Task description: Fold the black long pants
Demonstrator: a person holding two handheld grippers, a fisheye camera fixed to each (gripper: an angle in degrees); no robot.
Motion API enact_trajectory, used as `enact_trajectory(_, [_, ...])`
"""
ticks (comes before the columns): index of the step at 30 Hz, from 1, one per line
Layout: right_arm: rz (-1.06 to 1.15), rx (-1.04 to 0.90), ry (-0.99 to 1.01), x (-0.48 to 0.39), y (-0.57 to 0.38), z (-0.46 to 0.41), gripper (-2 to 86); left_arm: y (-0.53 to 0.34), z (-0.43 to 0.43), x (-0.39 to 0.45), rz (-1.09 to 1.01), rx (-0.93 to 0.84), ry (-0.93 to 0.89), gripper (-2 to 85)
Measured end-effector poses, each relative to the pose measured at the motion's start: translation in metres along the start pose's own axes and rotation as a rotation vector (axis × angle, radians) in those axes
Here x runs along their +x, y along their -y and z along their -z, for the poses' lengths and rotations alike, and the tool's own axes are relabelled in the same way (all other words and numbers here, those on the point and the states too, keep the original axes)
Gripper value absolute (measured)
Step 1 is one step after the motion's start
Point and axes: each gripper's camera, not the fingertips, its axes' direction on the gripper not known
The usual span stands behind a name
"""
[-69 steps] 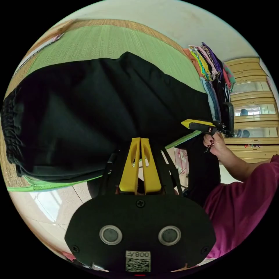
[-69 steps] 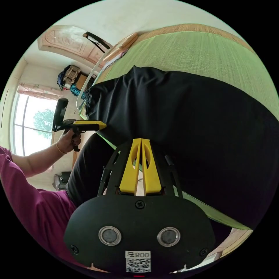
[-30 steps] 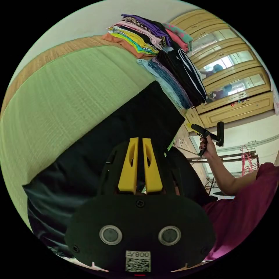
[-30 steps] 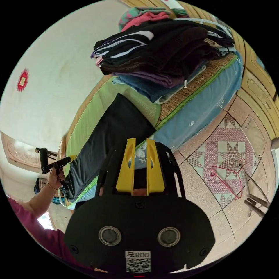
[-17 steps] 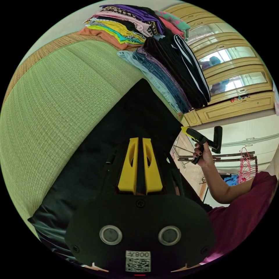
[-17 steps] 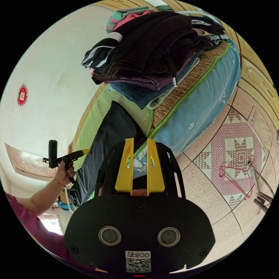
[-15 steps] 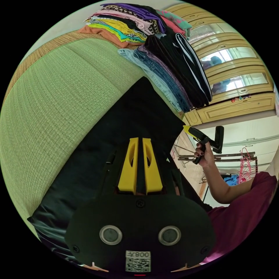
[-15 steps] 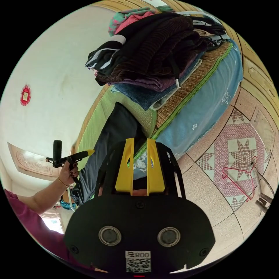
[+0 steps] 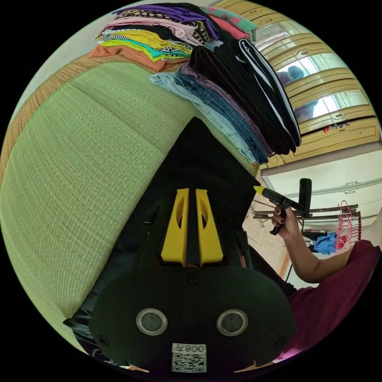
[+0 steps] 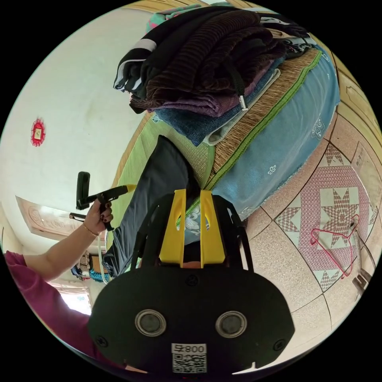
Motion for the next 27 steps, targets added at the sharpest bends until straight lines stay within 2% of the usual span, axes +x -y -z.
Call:
enact_trajectory(7, [-0.002,-0.003,0.076,0.023,0.01,0.012,3.9,0.095,-0.023,0.029,-0.05,-0.004,0.049,6.4])
enact_trajectory(14, [-0.011,-0.011,0.103,0.041,0.016,0.014,3.6,0.166,-0.07,0.065,-0.17,-0.123,0.185,6.9])
enact_trajectory(20, [-0.013,-0.016,0.132,0.051,0.021,0.01,3.4,0.172,-0.086,0.084,-0.259,-0.136,0.224,6.3])
enact_trajectory(22, [-0.017,-0.016,0.144,0.053,0.023,0.008,3.3,0.17,-0.089,0.086,-0.282,-0.153,0.173,4.5])
enact_trajectory(27, [-0.022,-0.016,0.164,0.052,0.025,0.005,3.3,0.166,-0.085,0.074,-0.212,-0.145,0.113,2.5])
